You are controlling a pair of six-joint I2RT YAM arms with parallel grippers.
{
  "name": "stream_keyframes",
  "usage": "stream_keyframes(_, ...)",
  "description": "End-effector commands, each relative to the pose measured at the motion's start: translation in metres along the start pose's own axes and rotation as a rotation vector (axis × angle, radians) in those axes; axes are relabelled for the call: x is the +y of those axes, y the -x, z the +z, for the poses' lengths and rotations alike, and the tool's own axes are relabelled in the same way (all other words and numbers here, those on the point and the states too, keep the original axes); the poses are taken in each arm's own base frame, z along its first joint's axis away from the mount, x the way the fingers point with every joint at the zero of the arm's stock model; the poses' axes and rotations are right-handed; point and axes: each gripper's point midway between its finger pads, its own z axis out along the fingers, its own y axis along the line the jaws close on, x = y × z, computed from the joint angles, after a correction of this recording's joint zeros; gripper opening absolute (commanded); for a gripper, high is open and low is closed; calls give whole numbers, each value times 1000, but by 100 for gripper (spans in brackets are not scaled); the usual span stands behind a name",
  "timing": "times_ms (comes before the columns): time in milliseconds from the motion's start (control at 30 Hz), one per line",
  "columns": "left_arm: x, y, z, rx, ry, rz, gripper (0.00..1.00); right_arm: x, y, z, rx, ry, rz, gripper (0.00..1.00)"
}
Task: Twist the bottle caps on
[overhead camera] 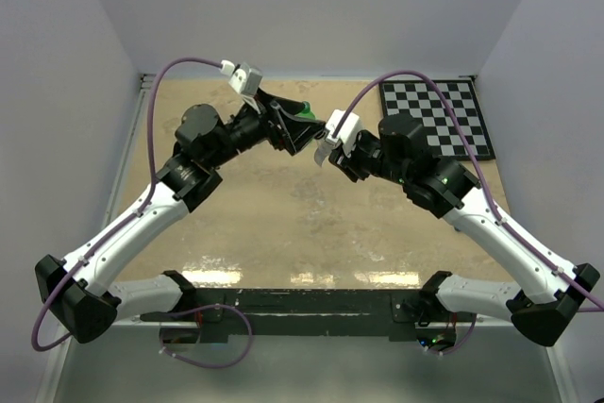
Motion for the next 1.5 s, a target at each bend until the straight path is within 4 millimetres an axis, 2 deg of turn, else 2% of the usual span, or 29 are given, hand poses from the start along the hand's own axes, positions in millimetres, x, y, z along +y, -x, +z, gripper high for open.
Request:
stream_keyframes(0, -3, 13, 0, -22, 16, 8, 87, -4, 21, -8, -75, -11, 16, 0)
stream_keyframes(233, 18, -6, -7, 37, 118, 44, 86, -5, 22, -12, -82, -18, 20, 0)
stream_keyframes(500, 33, -24, -22, 71, 190, 56, 85, -6, 23, -15, -89, -26, 21, 0)
stream_keyframes(700, 55, -25, -40, 55, 296, 41, 85, -6, 23, -17, -87, -29, 22, 0)
stream_keyframes(800, 61, -20, -42, 43, 309, 26, 84, -6, 23, -16, -87, -27, 22, 0)
stream_keyframes(833, 61, -27, -44, 73, 316, 16, 84, -6, 22, -15, -84, -26, 21, 0)
stream_keyframes(1000, 48, -19, -38, 72, 257, 12, 84, -5, 22, -12, -79, -22, 18, 0)
stream_keyframes(1200, -2, 15, -32, -18, 28, 49, 84, -5, 19, -10, -74, -22, 17, 0)
stream_keyframes(1333, -12, 24, -25, -29, 4, 30, 84, -6, 20, -9, -73, -23, 15, 0)
stream_keyframes(1467, -12, 31, -16, -38, 15, -12, 79, -6, 20, -6, -69, -22, 13, 0)
